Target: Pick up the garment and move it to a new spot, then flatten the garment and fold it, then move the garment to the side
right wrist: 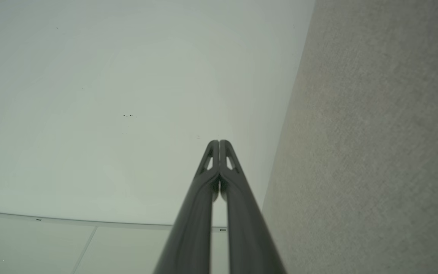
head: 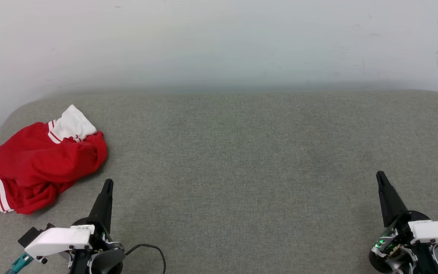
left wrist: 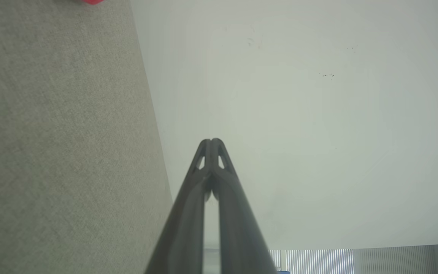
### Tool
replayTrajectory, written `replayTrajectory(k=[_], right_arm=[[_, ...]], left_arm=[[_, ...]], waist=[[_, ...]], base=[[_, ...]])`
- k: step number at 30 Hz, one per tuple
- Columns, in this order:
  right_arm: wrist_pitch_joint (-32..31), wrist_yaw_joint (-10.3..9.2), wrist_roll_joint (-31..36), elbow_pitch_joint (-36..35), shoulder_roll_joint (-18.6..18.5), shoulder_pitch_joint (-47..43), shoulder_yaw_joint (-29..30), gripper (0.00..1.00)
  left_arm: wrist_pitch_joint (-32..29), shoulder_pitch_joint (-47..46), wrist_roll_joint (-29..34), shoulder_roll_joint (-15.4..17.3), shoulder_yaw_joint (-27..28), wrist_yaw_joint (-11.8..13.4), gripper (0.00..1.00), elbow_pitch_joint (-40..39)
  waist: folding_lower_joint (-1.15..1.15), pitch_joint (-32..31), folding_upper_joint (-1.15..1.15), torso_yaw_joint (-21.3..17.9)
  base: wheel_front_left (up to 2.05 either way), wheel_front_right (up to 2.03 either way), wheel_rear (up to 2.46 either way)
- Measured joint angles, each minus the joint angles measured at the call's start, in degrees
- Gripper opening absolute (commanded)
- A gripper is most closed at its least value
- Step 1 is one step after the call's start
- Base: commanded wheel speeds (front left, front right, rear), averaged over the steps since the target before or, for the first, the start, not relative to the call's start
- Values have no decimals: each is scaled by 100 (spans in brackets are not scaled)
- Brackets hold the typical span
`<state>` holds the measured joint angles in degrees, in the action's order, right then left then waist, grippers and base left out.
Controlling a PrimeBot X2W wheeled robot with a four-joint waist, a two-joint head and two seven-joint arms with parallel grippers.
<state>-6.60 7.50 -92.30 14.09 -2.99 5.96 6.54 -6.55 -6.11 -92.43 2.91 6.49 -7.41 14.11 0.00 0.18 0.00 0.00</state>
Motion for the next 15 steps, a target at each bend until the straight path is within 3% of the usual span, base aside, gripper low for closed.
replayTrajectory(k=[13, 14, 15], right_arm=[[0, 0, 0, 0, 0, 0, 0, 0], [0, 0, 1, 11, 1, -8, 0, 100], [0, 0, 1, 57, 1, -34, -2, 100]], left_arm=[[-1, 0, 0, -1, 0, 0, 0, 0], [1, 5, 0, -2, 1, 2, 100, 14], [1, 27, 0, -5, -10, 3, 100, 55]], waist=[[0, 0, 0, 0], [0, 0, 0, 0], [0, 0, 0, 0]], base=[[0, 0, 0], [0, 0, 0], [0, 0, 0]])
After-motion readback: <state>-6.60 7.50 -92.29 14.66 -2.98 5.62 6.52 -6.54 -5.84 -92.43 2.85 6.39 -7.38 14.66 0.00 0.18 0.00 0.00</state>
